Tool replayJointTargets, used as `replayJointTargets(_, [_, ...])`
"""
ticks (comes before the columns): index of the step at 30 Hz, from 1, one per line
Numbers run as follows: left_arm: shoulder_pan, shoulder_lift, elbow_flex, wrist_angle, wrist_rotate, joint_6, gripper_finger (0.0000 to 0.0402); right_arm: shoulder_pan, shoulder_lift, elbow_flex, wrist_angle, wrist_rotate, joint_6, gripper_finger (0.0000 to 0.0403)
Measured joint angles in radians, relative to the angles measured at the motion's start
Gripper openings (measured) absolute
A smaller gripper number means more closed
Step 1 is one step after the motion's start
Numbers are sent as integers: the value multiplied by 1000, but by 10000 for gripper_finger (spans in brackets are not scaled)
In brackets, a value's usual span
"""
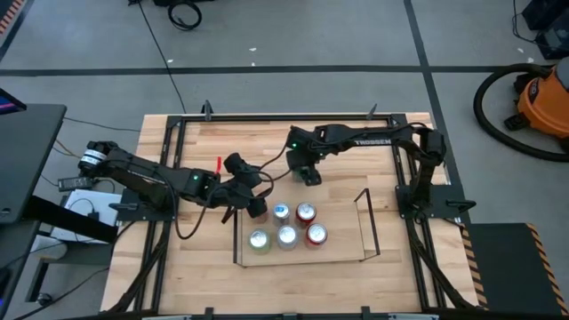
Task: Place canned beverage on shelf
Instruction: Put the green soda can on the shelf
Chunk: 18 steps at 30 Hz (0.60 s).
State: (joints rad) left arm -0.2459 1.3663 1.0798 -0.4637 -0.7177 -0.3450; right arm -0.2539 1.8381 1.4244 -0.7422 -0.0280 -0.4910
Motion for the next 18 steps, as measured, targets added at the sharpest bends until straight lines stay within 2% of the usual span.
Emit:
replayJointTargets(8, [0, 0, 0, -1, 0, 0, 352, 18, -4, 2, -54, 28, -262, 334])
replayJointTargets(14, [0, 0, 0, -2, 0, 0, 352, 40, -4, 2, -65, 117, -197, 342])
replayJointTargets(18, [0, 0, 0, -2, 0, 0, 352, 46, -5, -3, -93, 132, -133, 369])
